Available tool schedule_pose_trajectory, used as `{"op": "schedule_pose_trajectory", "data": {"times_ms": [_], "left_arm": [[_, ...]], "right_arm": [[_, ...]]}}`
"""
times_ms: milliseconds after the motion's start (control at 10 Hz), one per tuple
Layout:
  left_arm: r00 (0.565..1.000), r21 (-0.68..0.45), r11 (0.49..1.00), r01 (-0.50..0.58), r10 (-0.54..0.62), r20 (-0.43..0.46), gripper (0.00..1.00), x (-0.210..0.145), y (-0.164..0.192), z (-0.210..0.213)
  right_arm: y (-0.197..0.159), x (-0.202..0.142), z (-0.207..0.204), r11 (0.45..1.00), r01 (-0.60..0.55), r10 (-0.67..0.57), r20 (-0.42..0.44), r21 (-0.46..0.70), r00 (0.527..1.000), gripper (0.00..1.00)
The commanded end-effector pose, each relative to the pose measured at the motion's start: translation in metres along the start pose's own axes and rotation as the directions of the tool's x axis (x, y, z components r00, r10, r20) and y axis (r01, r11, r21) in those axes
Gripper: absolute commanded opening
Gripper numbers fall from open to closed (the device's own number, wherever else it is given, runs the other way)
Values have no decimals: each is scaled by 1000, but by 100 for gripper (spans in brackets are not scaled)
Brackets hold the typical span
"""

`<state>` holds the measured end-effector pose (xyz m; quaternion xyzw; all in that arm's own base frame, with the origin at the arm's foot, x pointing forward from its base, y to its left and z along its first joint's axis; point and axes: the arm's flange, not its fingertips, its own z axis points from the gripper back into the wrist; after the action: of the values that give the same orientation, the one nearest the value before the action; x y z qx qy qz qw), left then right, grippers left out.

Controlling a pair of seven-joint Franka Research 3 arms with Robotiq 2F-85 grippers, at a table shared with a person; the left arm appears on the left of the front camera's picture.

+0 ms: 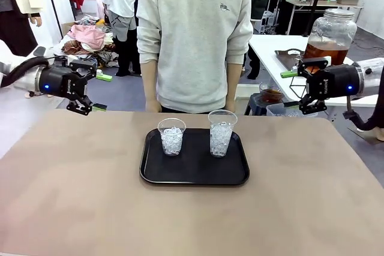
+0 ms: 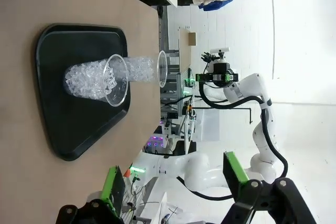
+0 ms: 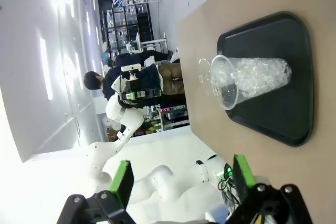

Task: Pour the drink into the iced cup.
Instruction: Pick up the iced cup indicated by the human and present it to them.

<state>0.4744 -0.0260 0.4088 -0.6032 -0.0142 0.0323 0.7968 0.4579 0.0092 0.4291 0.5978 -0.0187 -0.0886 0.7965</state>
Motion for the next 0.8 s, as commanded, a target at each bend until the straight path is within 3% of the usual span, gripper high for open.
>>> {"op": "schedule_pose_trajectory", "data": {"times_ms": [0, 700], "left_arm": [[1000, -15, 1000, -2, 2, 6, 100, 3, -5, 6], [1000, 0, 1000, 0, 0, 0, 100, 0, 0, 0]], "right_arm": [[5, 5, 1, 999, -30, 30, -3, 20, 1000, 100], [1, 1, 0, 1000, -5, 5, -1, -1, 1000, 100]]}}
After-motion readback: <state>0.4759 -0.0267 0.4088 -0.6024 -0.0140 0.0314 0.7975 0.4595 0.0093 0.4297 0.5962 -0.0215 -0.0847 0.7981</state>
